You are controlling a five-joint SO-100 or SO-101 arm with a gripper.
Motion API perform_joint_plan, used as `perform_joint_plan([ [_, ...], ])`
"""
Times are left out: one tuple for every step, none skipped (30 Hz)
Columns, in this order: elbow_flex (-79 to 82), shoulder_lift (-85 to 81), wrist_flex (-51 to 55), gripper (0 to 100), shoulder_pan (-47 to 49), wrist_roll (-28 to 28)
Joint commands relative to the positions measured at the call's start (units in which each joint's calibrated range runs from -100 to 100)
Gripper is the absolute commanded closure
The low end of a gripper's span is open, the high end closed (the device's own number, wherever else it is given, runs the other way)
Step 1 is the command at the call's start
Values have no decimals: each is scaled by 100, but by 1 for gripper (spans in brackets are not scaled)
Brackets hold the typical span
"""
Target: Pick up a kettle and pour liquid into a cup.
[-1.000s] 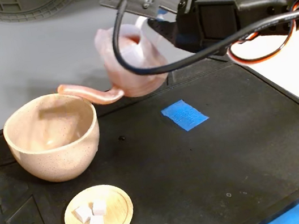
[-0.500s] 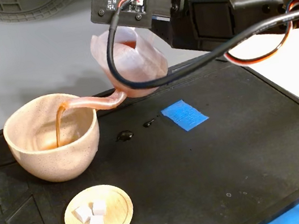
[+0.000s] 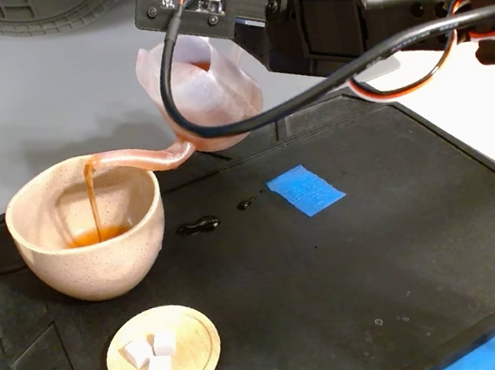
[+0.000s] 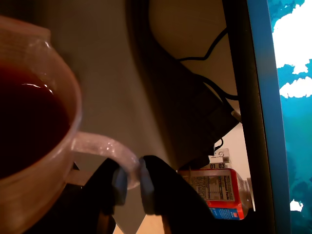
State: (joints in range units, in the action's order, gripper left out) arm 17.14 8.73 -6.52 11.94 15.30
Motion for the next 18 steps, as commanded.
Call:
perform_joint_plan([
  [-452, -80, -87, 99, -11, -26],
  [-452, -80, -87, 99, -11, -26],
  [-452, -80, -87, 99, -4, -26],
  [-443, -88, -87, 99, -4, -58],
  [-443, -97, -79, 99, -4, -157],
  [-443, -105, -70, 99, -11, -183],
  [-434, -114, -70, 99, -11, -183],
  [-434, -114, -70, 99, -11, -183],
  [-434, -114, -70, 99, -4, -183],
  [-416, -114, -70, 99, 4, -183],
  [-398, -105, -79, 99, 12, -183],
  [-398, -97, -79, 99, 19, -183],
  [-398, -80, -87, 99, 34, -183],
  [-407, -80, -79, 99, 34, -178],
  [-425, -71, -79, 99, 34, -183],
  [-434, -71, -70, 99, 27, -183],
  [-425, -71, -70, 99, 27, -178],
  [-425, -71, -70, 99, 27, -173],
])
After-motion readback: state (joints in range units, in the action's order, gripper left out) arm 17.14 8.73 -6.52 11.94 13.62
